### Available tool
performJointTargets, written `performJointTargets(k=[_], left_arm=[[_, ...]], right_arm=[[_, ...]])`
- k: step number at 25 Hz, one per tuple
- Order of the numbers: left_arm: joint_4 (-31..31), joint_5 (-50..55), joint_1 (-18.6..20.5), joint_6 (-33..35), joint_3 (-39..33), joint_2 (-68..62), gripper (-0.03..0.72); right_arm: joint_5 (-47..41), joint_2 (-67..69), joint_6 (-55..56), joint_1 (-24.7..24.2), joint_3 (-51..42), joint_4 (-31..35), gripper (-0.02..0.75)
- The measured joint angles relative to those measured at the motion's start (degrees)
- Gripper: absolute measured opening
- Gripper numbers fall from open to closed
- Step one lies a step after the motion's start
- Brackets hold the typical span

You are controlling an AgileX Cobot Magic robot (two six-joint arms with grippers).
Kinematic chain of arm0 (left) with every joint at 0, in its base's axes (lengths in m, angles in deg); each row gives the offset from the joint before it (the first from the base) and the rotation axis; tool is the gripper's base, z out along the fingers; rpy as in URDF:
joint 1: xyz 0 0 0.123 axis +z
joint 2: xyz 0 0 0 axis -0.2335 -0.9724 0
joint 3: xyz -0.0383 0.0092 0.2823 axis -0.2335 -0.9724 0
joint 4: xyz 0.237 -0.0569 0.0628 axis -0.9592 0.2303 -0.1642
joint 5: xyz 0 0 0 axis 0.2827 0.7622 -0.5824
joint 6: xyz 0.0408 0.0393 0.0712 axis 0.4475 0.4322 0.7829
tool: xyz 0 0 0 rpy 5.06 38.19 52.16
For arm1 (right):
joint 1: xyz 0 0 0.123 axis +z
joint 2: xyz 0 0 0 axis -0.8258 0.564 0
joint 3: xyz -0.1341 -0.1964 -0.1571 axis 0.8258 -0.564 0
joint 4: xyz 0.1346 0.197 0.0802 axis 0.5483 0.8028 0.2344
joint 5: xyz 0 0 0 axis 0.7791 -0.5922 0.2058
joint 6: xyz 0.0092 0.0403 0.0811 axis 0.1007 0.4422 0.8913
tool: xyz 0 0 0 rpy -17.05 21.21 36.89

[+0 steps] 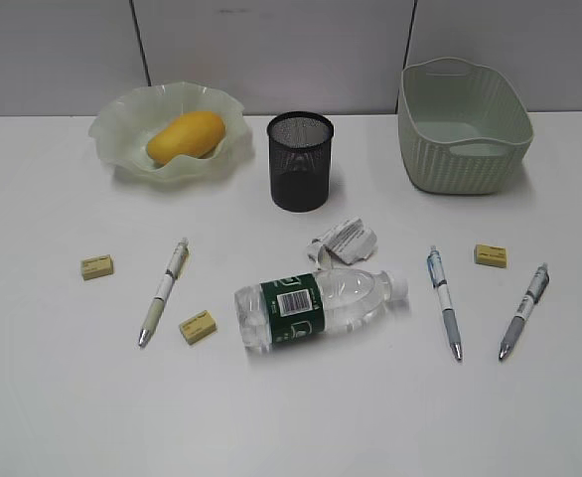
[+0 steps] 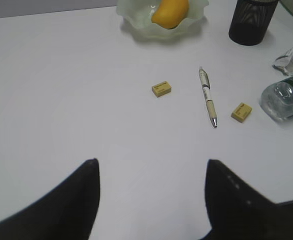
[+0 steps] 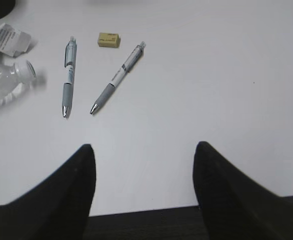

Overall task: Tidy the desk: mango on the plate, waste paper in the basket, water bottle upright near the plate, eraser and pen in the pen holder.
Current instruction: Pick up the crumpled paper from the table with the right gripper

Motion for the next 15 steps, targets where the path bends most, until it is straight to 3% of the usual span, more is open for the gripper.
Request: performJointTargets(k=[7, 15], left_arm=[[0.00, 0.00, 3.74, 0.00, 0.00, 0.00, 0.500], [0.00, 0.00, 4.19, 0.05, 0.00, 0.00, 0.500]], right_arm=[[2.47, 10.98, 2.01, 0.00, 1.50, 0.06, 0.489], [9.24, 25.14, 2.01, 0.00, 3.53, 5.57, 0.489]])
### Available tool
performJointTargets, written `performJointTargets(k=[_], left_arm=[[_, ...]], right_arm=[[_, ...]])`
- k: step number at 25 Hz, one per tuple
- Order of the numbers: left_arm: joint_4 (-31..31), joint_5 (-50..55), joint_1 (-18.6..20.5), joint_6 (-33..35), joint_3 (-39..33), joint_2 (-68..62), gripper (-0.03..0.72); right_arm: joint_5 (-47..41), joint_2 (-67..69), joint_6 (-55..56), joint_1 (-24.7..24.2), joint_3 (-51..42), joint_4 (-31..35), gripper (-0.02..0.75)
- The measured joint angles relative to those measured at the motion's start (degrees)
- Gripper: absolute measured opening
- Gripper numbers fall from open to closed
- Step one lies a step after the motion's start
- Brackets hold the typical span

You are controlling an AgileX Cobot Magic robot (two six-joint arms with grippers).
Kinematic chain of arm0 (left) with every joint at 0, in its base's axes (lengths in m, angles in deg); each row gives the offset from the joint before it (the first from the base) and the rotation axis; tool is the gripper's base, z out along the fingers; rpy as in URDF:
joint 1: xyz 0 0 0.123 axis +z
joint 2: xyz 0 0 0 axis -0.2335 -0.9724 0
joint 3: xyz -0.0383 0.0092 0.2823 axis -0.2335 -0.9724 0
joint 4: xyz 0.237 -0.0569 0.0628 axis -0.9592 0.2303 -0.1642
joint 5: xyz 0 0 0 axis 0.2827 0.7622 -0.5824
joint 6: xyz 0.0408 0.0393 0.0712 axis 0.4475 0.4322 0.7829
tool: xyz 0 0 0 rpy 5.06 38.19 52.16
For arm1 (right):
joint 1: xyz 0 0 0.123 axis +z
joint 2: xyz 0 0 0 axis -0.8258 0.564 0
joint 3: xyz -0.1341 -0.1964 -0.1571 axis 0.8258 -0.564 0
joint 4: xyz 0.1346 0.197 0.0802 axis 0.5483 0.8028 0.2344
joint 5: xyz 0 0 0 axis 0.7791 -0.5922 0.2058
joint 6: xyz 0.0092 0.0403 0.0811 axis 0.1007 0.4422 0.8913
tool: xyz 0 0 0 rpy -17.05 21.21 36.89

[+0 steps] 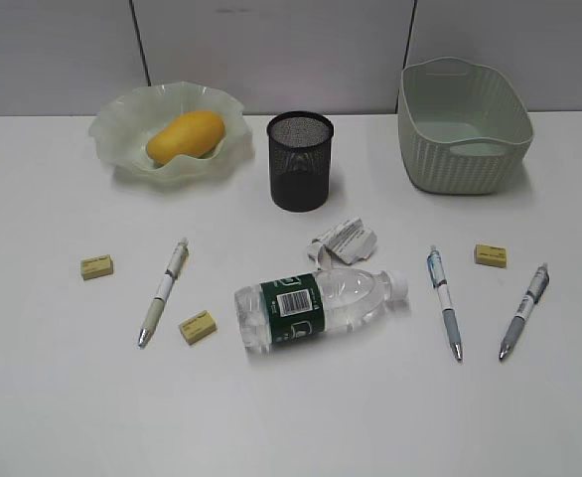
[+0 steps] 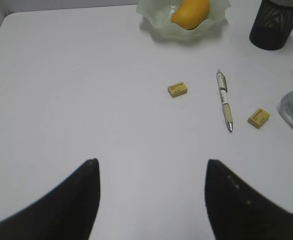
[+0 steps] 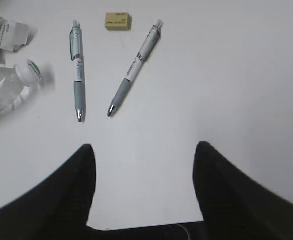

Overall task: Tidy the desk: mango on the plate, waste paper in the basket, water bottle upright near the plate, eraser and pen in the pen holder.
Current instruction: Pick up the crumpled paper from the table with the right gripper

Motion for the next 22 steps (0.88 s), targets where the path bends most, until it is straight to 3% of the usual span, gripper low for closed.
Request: performJointTargets(k=[13, 22], left_arm=[[0.00, -0.02, 0.00, 0.00, 0.00, 0.00, 0.500], [0.00, -0.02, 0.00, 0.00, 0.00, 0.00, 0.500]], right_arm=[[-1.51, 23.83, -2.79, 0.48, 14.43, 7.80, 0.489], [1.22, 38.39, 3.10, 15.90, 25.68, 7.85, 0.489]])
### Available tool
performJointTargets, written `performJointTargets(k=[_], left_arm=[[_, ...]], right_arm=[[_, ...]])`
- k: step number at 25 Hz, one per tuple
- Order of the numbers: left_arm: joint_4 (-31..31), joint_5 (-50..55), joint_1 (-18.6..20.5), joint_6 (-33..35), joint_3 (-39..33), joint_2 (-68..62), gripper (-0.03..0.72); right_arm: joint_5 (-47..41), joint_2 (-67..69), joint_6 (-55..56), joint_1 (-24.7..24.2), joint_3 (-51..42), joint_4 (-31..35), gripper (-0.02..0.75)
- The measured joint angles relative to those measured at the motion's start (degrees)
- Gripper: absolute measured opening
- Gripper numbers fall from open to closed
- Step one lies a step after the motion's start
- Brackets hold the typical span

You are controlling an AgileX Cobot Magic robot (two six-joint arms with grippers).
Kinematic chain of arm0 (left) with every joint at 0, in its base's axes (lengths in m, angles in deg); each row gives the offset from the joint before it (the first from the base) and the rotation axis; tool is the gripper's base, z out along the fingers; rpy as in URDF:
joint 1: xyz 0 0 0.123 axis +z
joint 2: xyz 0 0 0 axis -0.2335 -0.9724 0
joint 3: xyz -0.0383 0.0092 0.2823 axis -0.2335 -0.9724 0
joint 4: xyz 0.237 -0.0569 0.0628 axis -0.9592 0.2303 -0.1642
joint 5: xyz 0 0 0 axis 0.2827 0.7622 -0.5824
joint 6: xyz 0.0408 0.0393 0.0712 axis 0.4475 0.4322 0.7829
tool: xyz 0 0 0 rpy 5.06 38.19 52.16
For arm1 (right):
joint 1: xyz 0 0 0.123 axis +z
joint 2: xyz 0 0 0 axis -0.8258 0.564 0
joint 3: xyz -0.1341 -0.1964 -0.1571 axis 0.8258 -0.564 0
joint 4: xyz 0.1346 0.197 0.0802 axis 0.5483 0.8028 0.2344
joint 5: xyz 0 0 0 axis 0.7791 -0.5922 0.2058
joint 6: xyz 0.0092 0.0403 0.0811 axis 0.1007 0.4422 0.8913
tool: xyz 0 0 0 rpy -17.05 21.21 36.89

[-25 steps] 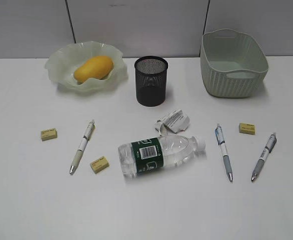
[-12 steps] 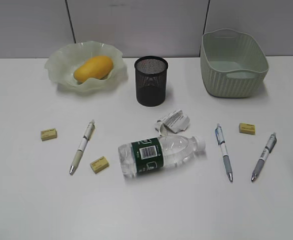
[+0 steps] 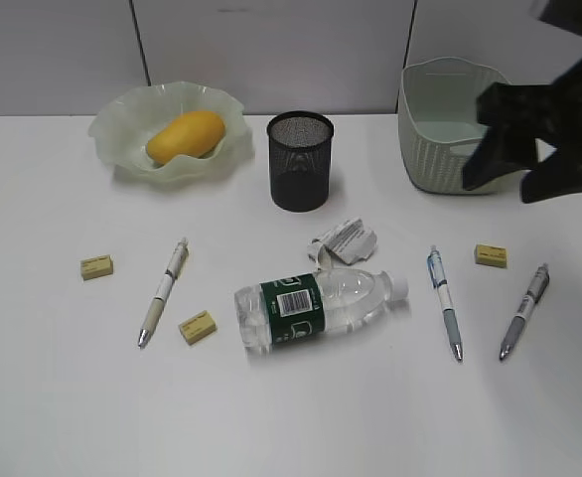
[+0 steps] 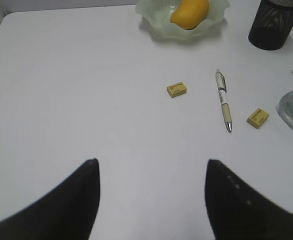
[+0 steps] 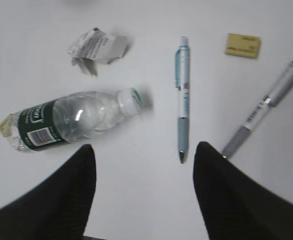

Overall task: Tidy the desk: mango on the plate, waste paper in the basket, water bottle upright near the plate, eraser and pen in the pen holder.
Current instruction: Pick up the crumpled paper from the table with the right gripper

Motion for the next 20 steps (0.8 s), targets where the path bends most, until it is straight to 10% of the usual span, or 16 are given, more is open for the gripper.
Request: performJointTargets(k=[20], left_arm=[[0.73, 0.00, 0.00, 0.00, 0.00, 0.00, 0.500]], right_arm=[[3.28, 27.25, 11.22, 7.57, 18.14, 2.67, 0.478]])
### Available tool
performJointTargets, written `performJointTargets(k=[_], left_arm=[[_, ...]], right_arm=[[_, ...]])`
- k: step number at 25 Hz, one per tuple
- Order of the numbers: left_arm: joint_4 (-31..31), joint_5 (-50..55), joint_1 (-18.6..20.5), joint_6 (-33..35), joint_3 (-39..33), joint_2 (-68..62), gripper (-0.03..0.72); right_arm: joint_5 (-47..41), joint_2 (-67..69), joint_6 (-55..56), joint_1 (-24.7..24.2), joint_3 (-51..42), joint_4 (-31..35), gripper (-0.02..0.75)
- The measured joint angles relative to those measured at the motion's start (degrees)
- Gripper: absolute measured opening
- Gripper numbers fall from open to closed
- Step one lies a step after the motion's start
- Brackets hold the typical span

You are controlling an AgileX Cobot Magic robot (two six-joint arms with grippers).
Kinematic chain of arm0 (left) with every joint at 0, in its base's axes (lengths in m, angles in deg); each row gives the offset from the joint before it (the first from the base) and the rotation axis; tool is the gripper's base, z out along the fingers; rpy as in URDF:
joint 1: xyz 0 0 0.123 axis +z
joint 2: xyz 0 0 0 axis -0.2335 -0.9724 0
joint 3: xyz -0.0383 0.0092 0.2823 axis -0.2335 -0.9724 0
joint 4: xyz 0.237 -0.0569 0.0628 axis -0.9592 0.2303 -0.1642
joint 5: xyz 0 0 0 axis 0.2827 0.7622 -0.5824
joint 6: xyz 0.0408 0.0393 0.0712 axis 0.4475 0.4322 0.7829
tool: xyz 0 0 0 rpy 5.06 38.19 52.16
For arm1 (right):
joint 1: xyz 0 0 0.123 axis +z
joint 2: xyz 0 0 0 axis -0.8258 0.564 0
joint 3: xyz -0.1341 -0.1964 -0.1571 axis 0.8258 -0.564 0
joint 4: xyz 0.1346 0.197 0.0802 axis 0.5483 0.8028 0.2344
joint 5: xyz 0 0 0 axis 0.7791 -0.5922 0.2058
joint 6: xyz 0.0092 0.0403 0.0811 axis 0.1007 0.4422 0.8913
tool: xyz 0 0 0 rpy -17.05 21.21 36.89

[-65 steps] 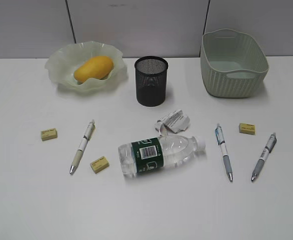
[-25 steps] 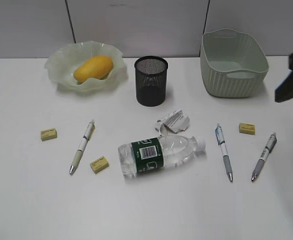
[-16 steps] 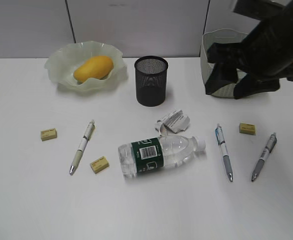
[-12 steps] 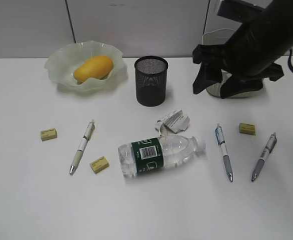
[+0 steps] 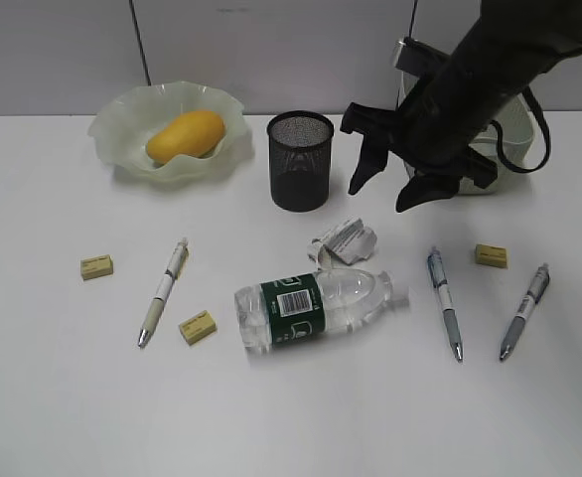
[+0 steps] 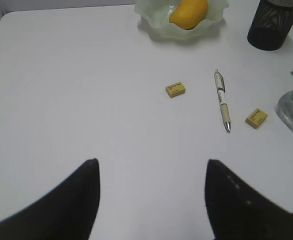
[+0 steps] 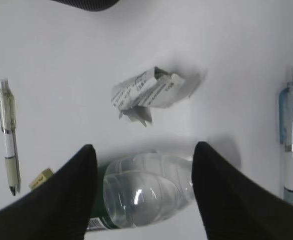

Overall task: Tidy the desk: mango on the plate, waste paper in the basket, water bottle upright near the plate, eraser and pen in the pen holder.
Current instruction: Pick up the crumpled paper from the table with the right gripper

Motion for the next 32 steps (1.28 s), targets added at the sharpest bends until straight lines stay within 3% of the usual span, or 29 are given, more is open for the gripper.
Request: performJointTargets(k=[13, 25, 28, 32], left_arm=[[-0.61, 0.00, 0.00, 0.00, 0.00, 0.00, 0.493], [-0.75, 0.00, 0.00, 0.00, 0.00, 0.00, 0.484], [-0.70, 0.00, 0.00, 0.00, 0.00, 0.00, 0.482], [-0.64, 0.00, 0.00, 0.00, 0.00, 0.00, 0.473]], right_arm=[[-1.07, 11.75, 8.87, 3.16, 10.69, 0.45, 0.477], [-2.13, 17.29, 14.67, 3.43, 12.00, -0.43, 0.438], [-2.13, 18.10, 14.86, 3.43, 12.14, -1.01, 0.386], [-2.13, 18.12, 15.03, 3.43, 12.19, -2.58, 0.253]])
